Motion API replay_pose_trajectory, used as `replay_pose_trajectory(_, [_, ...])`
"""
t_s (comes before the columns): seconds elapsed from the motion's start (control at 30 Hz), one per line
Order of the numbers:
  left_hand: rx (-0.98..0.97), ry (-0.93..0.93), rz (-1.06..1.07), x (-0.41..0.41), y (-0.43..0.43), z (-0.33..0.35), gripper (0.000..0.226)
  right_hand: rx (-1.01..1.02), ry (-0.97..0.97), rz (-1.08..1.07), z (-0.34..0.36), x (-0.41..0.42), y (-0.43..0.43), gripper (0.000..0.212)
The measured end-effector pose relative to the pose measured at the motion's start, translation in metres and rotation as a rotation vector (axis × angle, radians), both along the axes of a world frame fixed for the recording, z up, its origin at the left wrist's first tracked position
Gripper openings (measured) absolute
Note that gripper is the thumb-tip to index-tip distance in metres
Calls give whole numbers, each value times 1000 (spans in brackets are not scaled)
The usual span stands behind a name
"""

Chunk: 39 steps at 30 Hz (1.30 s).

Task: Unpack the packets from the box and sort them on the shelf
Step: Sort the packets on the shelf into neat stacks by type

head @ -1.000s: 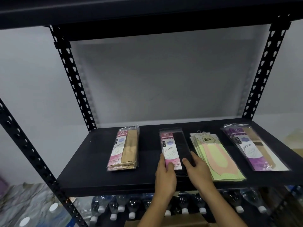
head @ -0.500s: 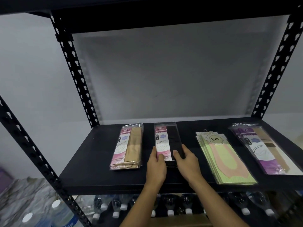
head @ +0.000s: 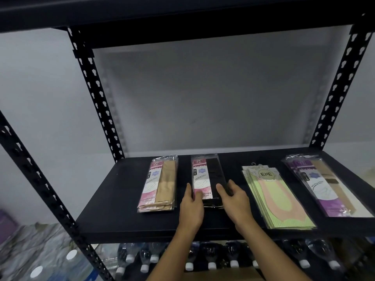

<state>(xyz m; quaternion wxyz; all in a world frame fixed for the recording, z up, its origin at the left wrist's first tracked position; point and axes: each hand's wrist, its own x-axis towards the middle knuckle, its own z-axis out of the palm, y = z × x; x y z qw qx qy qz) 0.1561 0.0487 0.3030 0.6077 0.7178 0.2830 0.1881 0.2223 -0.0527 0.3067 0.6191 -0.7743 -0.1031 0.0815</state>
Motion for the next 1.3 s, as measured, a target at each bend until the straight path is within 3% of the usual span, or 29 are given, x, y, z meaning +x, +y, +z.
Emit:
replay_pose_trajectory(0.17, [52,-68,42,-22,-15,-2,60,70,-40,-41,8,-10,-25,61])
replay_pose_trajectory(0.43, [393,-201,158,-54,-104,-18,57,-1,-219,-197,14,-12,-102,42])
replay_pose_trajectory(0.6, [361,-296,-89,-39,-150,-11,47,-98,-283,-262,5,5,-147,40])
replay_pose_trajectory(0.7, [284,-235,-221,-14,-165,-7,43,-148,-293,-267,-1,13,-169,44])
replay_pose_trajectory(0.8, [222,-100,-290,13,-172,-5,57,-176,-229,-241,-9,18,-182,52])
replay_pose_trajectory(0.93, [211,-20,-265,36,-173,-10,60,-149,-151,-163,-17,22,-184,55])
replay_pose_trajectory(1.07, [233,28,-242,49,-170,-22,57,-137,-194,-102,-17,26,-177,40])
replay_pose_trajectory(1.3, [269,43,-195,65,-160,-36,54,-185,-263,-91,-19,30,-170,39])
